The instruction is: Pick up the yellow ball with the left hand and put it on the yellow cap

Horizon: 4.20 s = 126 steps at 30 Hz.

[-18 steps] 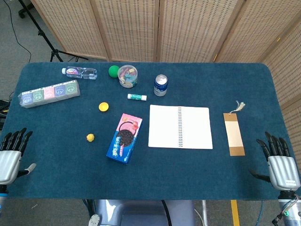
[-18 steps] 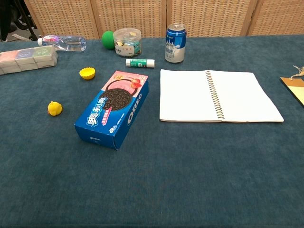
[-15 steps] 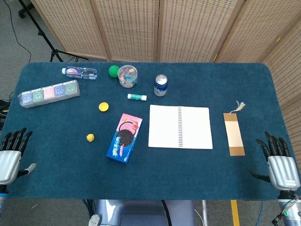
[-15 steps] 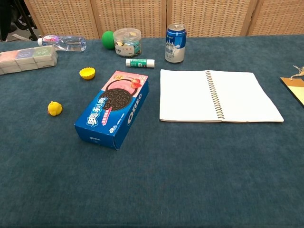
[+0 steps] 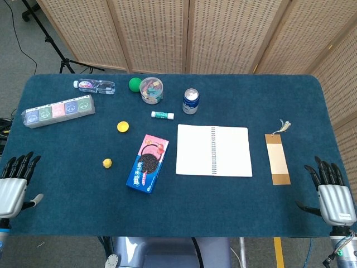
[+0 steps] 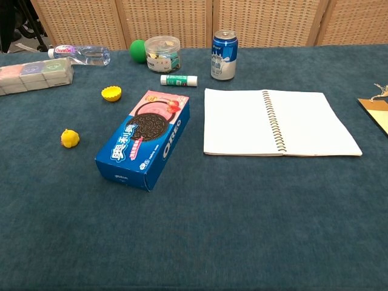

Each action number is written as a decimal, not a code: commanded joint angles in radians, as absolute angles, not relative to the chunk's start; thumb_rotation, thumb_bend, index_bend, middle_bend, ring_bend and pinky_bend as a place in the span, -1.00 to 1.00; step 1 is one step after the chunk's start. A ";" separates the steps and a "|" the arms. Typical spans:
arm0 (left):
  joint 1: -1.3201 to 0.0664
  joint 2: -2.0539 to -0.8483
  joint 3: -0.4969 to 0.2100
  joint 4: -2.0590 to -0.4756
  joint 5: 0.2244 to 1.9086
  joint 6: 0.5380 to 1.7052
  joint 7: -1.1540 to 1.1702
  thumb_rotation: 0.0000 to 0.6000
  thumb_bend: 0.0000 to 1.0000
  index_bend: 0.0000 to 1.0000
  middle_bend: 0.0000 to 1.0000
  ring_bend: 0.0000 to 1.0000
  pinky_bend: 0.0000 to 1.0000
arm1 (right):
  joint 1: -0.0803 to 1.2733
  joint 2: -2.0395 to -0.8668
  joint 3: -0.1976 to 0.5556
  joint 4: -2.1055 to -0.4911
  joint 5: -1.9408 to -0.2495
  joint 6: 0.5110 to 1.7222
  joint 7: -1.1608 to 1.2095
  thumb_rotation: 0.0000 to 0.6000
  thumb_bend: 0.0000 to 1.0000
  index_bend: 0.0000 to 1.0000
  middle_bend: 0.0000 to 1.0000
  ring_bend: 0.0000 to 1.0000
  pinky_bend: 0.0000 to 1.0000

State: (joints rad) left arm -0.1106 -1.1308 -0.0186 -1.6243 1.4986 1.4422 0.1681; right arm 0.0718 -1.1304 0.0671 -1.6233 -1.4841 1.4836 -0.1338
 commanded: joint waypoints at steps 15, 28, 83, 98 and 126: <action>-0.116 -1.130 -0.013 -1.636 1.512 1.438 0.182 1.00 -0.68 -1.00 -1.00 -1.00 -0.96 | 0.074 -1.132 0.068 -1.617 -1.483 1.479 -0.130 1.00 -1.00 -0.71 -1.00 -1.00 -1.00; -0.267 -1.113 -0.111 -1.649 1.380 1.217 0.130 1.00 -0.64 -0.57 -1.00 -1.00 -0.96 | 0.075 -1.135 0.067 -1.618 -1.487 1.480 -0.136 1.00 -1.00 -0.71 -1.00 -1.00 -1.00; -0.742 -1.380 -0.128 -1.659 0.660 1.044 0.696 1.00 -0.52 -0.03 -1.00 -1.00 -0.96 | 0.076 -1.127 0.064 -1.602 -1.503 1.483 -0.089 1.00 -1.00 -0.71 -1.00 -1.00 -1.00; -0.778 -1.457 -0.107 -1.592 0.597 1.070 0.754 1.00 -0.51 -0.01 -1.00 -1.00 -0.96 | 0.074 -1.122 0.065 -1.599 -1.501 1.486 -0.070 1.00 -1.00 -0.71 -1.00 -1.00 -1.00; -0.788 -1.532 -0.098 -1.518 0.612 1.080 0.756 1.00 -0.47 0.18 -1.00 -1.00 -0.96 | 0.071 -1.119 0.062 -1.598 -1.508 1.491 -0.059 1.00 -1.00 -0.71 -1.00 -1.00 -1.00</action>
